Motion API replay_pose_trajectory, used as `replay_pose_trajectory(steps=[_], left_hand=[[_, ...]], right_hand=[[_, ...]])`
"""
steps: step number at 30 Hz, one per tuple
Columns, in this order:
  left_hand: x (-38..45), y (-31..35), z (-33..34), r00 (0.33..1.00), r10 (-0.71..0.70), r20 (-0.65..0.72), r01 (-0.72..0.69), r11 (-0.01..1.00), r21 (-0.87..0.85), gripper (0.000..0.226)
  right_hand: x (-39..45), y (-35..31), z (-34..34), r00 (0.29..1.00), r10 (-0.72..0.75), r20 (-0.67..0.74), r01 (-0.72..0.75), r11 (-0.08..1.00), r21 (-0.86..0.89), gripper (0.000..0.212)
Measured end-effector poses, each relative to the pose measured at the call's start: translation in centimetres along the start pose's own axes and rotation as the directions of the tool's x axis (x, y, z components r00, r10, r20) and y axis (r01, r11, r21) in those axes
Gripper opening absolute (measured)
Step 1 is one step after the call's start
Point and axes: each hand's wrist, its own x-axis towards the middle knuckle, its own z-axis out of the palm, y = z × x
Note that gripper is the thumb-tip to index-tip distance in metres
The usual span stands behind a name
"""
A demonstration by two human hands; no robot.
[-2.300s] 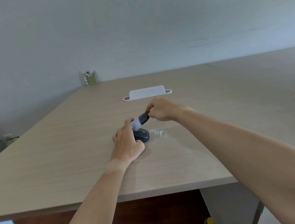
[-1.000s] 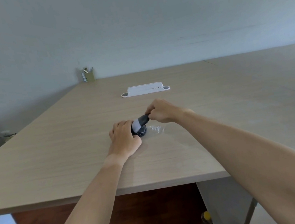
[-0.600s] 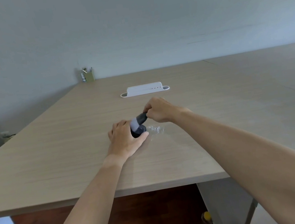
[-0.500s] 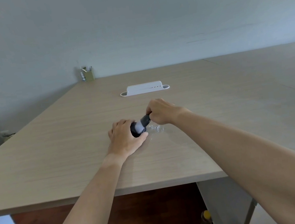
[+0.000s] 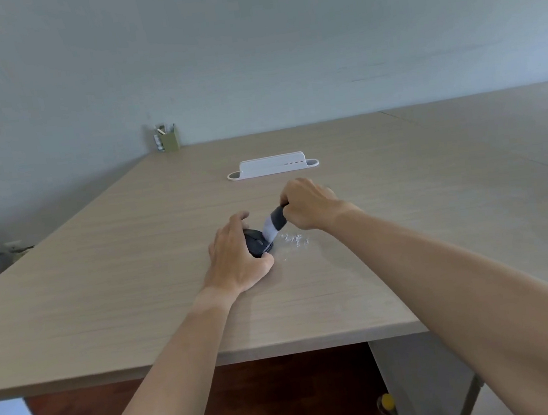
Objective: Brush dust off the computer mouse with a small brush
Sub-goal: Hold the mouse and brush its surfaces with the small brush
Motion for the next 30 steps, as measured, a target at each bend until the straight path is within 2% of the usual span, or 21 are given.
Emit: replay_pose_trajectory(steps=[3,6,9,11,12,14,17,20,22,24,26,28,30], left_hand=[[0.1,-0.1,0.1,0.999,0.015,-0.035,-0.013,0.999,0.041,0.082],[0.1,0.0,0.4,0.994,-0.015,-0.109,0.029,0.990,0.136,0.085],[0.1,-0.3,0.6,0.996,-0.031,-0.087,0.036,0.998,0.056,0.087],[0.1,-0.4,0.5,0.998,-0.029,-0.060,0.029,0.999,0.012,0.088],[0.1,-0.4,0.4,0.998,-0.033,-0.047,0.033,0.999,-0.005,0.088],[0.1,-0.3,0.3,0.999,-0.030,-0.040,0.029,0.999,-0.012,0.087],[0.2,-0.2,0.3,0.998,-0.005,-0.060,0.008,0.998,0.055,0.085],[0.1,-0.1,0.3,0.997,-0.041,-0.063,0.042,0.999,0.020,0.093],[0.0,0.0,0.3,0.997,-0.044,-0.070,0.042,0.999,-0.028,0.095],[-0.1,0.2,0.3,0.997,-0.039,-0.071,0.035,0.998,-0.061,0.094],[-0.1,0.2,0.2,0.998,-0.039,-0.050,0.035,0.996,-0.076,0.093],[0.0,0.1,0.1,0.999,-0.034,-0.013,0.033,0.997,-0.074,0.094],[0.0,0.2,0.1,0.999,-0.037,-0.003,0.037,0.998,-0.055,0.094]], right_hand=[[0.8,-0.3,-0.1,1.000,-0.002,-0.018,0.006,0.978,0.208,0.040],[0.7,-0.6,0.5,0.996,-0.064,0.069,0.043,0.960,0.278,0.033],[0.1,-0.6,0.8,0.996,-0.055,0.068,0.046,0.990,0.132,0.028],[0.1,-0.4,0.5,1.000,-0.008,-0.022,0.008,0.999,-0.035,0.018],[0.2,-0.3,0.3,0.998,0.009,-0.065,-0.012,0.998,-0.054,0.017],[0.6,-0.4,0.0,0.997,0.028,-0.073,-0.023,0.997,0.069,0.023],[0.9,-1.1,0.3,0.998,-0.054,0.012,0.049,0.963,0.265,0.027],[0.4,-1.2,1.0,0.994,-0.084,0.076,0.074,0.989,0.128,0.024],[0.1,-1.1,0.8,0.998,-0.050,0.030,0.051,0.998,-0.039,0.015],[0.2,-1.0,0.4,0.999,-0.016,-0.039,0.012,0.996,-0.092,0.011],[0.5,-1.1,0.2,0.999,-0.008,-0.044,0.008,1.000,0.001,0.012],[0.8,-1.5,0.4,1.000,-0.022,0.020,0.018,0.986,0.163,0.020],[0.6,-1.6,0.6,0.995,-0.037,0.096,0.018,0.980,0.196,0.025]])
